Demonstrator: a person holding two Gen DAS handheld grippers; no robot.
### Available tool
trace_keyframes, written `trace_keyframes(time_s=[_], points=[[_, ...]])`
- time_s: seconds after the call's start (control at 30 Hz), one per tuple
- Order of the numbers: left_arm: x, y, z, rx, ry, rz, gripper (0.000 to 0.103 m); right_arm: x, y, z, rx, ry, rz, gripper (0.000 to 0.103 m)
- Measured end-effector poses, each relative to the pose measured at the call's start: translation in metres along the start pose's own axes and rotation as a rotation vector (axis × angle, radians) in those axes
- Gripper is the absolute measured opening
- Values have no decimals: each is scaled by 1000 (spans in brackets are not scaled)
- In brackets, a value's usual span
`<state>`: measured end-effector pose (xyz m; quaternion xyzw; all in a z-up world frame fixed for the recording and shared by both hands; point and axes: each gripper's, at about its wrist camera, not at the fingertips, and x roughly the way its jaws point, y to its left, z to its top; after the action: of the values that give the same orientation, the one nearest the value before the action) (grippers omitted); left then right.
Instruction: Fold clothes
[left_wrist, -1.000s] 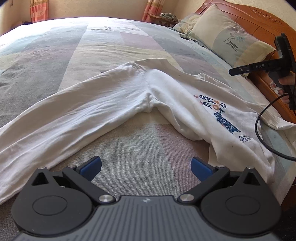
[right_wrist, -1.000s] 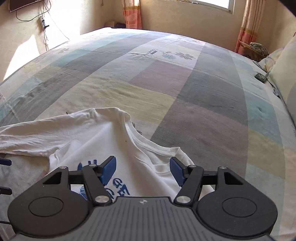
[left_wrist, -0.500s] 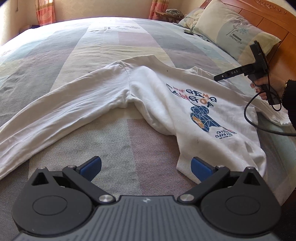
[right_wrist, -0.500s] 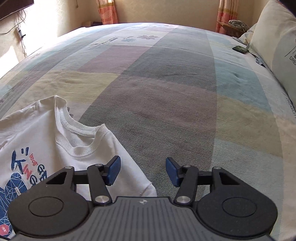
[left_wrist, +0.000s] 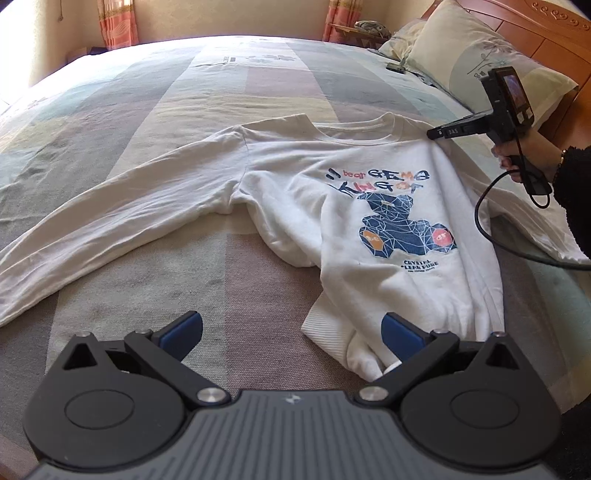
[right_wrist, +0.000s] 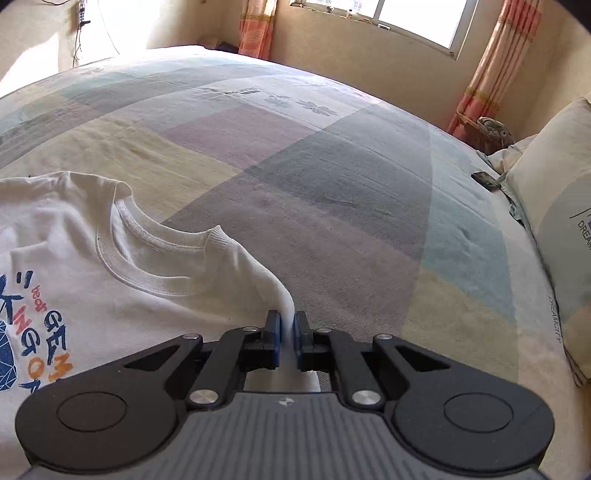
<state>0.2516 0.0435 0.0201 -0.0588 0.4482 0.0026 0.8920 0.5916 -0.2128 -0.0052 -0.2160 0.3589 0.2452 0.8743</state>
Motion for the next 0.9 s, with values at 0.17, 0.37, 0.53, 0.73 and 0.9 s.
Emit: trace_keyframes(time_s=[0.17, 0.37, 0.53, 0.73, 0.9], points=[[-4, 3, -5, 8, -2, 0, 102, 3, 0, -5, 89, 18, 52, 20], [-2, 21, -14, -12, 1, -6, 102, -51, 23, -12, 116, -54, 131, 54], [-2, 33, -14, 14, -3, -19, 102, -102, 70, -24, 48, -44, 174, 79], [0, 51, -9, 76, 3, -8, 102, -151, 151, -38, -113, -1, 212, 100], [2, 71, -14, 107, 14, -21, 102, -173, 232, -44, -181, 25, 215, 103]])
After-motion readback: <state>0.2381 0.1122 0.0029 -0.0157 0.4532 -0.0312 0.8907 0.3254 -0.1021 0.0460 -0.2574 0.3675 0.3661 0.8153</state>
